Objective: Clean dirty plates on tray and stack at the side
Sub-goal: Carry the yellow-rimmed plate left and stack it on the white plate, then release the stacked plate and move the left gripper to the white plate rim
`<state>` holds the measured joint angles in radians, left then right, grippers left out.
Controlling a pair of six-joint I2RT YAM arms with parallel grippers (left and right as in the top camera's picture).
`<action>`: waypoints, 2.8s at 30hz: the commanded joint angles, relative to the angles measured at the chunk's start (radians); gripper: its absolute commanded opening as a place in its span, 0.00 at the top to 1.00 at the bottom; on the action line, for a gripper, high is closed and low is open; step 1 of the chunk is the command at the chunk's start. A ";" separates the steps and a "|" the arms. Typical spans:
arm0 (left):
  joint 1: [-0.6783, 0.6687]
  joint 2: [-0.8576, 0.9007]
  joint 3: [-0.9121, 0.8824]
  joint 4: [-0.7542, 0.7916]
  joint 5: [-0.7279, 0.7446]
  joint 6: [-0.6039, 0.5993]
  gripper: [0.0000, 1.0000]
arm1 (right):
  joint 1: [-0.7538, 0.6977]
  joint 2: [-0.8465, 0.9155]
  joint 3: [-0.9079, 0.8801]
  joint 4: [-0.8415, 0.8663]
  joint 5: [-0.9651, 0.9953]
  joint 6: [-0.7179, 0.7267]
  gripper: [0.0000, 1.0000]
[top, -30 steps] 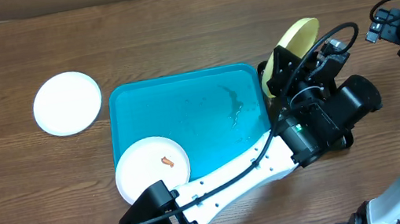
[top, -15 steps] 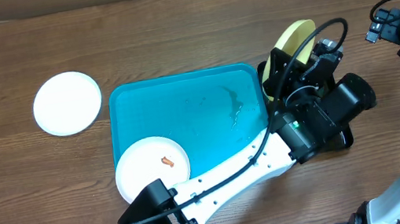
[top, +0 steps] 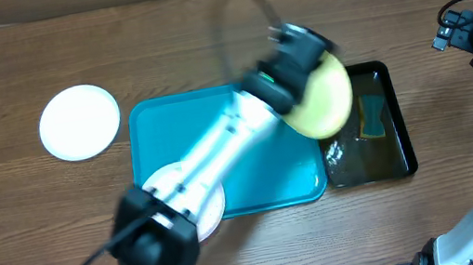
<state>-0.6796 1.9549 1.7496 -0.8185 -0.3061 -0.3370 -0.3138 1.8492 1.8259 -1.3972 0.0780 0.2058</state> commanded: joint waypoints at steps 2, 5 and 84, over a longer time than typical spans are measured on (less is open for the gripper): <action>0.289 -0.014 0.041 -0.086 0.357 -0.175 0.96 | -0.002 -0.008 0.013 0.004 0.007 0.004 0.00; 0.499 -0.014 0.041 -0.185 0.431 -0.180 0.96 | -0.002 -0.008 0.013 0.004 0.007 0.004 0.00; 0.672 -0.438 -0.449 -0.658 0.340 -0.024 0.53 | -0.002 -0.008 0.013 0.004 0.007 0.004 0.00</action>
<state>0.0139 1.6978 1.3682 -1.4788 0.0734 -0.2981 -0.3138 1.8492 1.8259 -1.3979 0.0784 0.2058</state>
